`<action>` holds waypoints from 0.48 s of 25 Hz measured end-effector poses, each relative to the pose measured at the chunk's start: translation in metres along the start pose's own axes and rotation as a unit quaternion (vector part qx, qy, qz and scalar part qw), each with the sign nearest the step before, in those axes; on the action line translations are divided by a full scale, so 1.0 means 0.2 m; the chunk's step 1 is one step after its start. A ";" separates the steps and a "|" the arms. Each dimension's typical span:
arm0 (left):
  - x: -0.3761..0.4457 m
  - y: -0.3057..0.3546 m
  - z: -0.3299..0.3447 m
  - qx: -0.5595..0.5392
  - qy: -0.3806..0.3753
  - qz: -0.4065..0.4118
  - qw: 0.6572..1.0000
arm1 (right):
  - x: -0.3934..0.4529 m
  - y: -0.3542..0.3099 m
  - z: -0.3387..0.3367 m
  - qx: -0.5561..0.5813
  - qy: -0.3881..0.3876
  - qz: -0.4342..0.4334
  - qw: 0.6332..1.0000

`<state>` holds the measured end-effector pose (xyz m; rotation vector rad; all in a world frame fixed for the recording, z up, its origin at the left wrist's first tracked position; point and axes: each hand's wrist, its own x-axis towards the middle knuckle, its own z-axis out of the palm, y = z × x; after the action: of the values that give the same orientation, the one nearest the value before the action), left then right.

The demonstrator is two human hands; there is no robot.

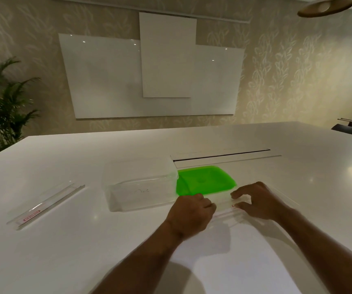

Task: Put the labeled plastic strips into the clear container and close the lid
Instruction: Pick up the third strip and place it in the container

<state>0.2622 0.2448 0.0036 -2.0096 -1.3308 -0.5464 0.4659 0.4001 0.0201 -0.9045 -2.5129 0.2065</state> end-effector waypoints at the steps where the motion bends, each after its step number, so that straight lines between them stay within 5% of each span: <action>1: -0.01 -0.01 0.00 0.013 0.031 0.030 0.999 | 0.01 -0.01 -0.03 0.001 -0.031 -0.005 1.000; 6: -0.04 -0.04 0.03 0.042 0.114 0.115 0.986 | 0.08 -0.05 -0.08 -0.023 -0.190 -0.006 0.981; 12: -0.05 -0.11 0.01 0.038 0.166 0.091 0.981 | 0.10 -0.14 -0.07 0.031 -0.160 -0.008 0.987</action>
<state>0.2386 0.2454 0.0021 -1.8571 -0.9437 -0.6976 0.4443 0.3907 0.0483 -0.8843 -2.7866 0.4547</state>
